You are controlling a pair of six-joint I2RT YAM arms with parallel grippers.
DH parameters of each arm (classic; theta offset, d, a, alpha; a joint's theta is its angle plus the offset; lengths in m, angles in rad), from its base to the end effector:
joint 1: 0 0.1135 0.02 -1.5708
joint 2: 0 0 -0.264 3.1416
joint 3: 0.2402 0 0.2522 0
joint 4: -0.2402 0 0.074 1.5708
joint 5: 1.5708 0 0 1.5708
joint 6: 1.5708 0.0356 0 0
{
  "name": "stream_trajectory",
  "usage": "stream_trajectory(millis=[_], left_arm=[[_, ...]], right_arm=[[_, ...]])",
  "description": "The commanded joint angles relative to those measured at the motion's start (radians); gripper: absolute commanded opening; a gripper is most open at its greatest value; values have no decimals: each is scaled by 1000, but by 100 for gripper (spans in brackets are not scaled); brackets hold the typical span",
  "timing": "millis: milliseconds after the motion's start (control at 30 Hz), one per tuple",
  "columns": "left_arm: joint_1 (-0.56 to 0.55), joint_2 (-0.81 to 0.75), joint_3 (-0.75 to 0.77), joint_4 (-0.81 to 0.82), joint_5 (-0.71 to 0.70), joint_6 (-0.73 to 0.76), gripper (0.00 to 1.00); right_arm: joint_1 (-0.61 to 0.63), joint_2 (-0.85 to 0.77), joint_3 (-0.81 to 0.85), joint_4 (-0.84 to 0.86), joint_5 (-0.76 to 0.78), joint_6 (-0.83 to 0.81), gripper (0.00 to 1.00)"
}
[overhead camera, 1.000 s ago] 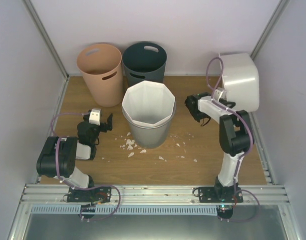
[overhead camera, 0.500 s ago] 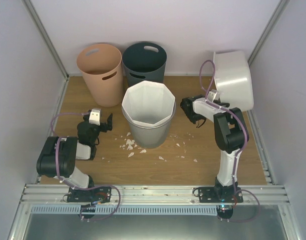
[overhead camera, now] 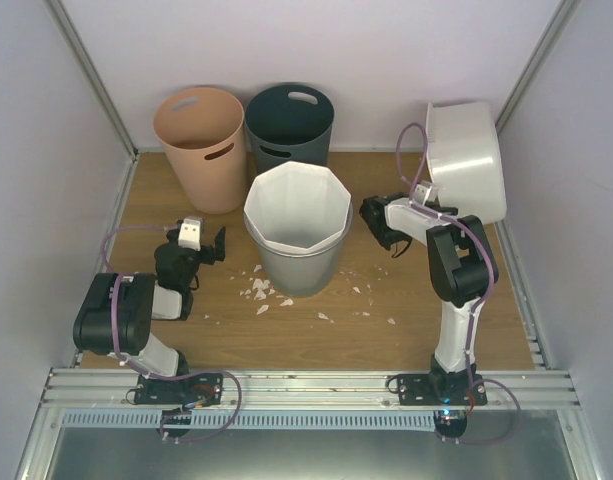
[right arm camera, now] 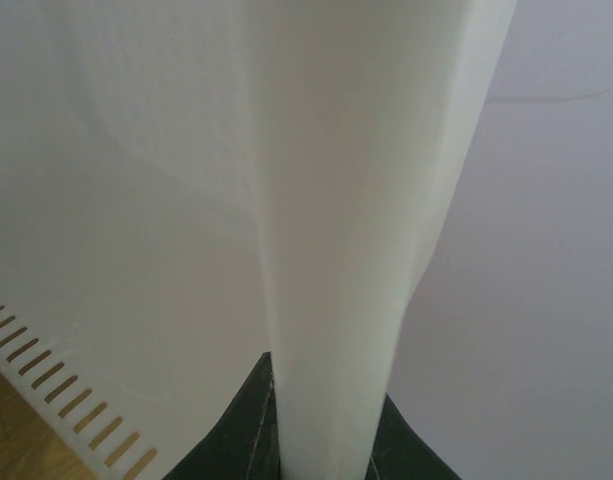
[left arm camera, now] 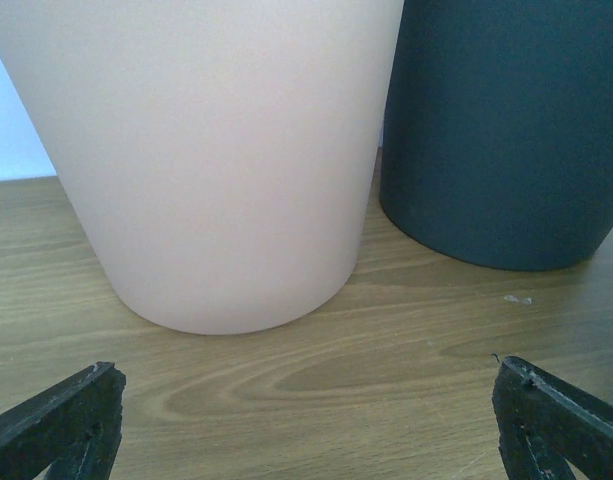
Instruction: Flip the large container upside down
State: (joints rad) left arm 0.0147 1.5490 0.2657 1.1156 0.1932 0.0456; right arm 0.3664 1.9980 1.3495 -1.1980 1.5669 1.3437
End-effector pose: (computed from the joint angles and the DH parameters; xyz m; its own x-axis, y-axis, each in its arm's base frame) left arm 0.2487 -0.0032 0.1414 -0.1587 0.0424 -0.9864 0.1823 0.9832 0.0129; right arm 0.3308 0.0888 0.1823 -0.4512 -0.1691 -0.8762 0.8178 0.3147 -0.4819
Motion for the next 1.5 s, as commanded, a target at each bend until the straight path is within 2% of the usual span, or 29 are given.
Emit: stream_trajectory(millis=[0,267,433,667,867,1467], left_arm=[[-7,7,13,76,-2,17,99],[-6,7,13,76,-2,17,99],[-7,6,12,76,-3,17,99],[-6,6,12,76,-3,17,99],[-6,7,13,76,-3,17,99],[-6,8,13,76,-3,17,99]], right_arm=[[25,92,-26,-114,64,-243,1],[135,-9,-151,-116,65,-149,1],[210,-127,-231,-115,65,-10,1],[230,-298,-291,-110,65,132,1],[229,-452,-267,-107,64,213,1],[220,-698,-59,-122,63,378,1]])
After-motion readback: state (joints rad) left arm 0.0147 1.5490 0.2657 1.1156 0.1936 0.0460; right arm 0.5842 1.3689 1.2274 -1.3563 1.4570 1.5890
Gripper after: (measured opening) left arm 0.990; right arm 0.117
